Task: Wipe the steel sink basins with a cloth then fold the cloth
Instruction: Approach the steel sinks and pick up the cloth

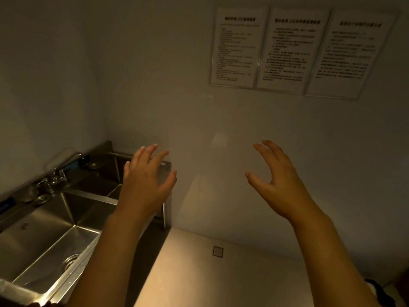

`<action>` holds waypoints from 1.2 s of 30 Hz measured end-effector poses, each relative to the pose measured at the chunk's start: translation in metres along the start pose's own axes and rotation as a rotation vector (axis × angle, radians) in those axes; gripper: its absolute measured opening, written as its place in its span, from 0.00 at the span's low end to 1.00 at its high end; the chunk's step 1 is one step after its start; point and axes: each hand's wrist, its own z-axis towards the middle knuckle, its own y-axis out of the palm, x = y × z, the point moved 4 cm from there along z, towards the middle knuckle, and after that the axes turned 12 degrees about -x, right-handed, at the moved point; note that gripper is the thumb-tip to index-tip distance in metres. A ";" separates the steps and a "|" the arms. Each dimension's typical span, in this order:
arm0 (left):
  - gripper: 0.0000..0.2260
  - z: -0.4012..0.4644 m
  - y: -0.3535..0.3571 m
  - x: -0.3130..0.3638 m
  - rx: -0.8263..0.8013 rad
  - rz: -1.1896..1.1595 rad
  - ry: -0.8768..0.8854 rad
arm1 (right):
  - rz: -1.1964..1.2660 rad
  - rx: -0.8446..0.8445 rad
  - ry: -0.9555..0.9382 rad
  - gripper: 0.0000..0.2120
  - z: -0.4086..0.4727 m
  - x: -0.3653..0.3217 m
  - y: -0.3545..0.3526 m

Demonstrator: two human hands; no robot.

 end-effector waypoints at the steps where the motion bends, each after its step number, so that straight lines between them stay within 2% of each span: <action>1: 0.25 0.003 -0.004 -0.008 0.018 0.003 -0.007 | 0.003 0.001 -0.013 0.34 0.009 -0.005 0.003; 10: 0.25 0.013 -0.027 -0.077 0.104 0.102 -0.127 | 0.088 -0.083 -0.142 0.33 0.084 -0.033 0.060; 24: 0.24 0.007 -0.091 -0.186 0.245 0.355 -0.550 | 0.315 -0.344 -0.482 0.31 0.264 -0.119 0.214; 30: 0.25 -0.022 -0.113 -0.203 0.289 0.452 -0.744 | 0.399 -0.467 -0.649 0.31 0.302 -0.164 0.271; 36: 0.26 -0.070 -0.129 -0.192 0.359 0.544 -0.938 | 0.488 -0.576 -0.826 0.31 0.307 -0.218 0.312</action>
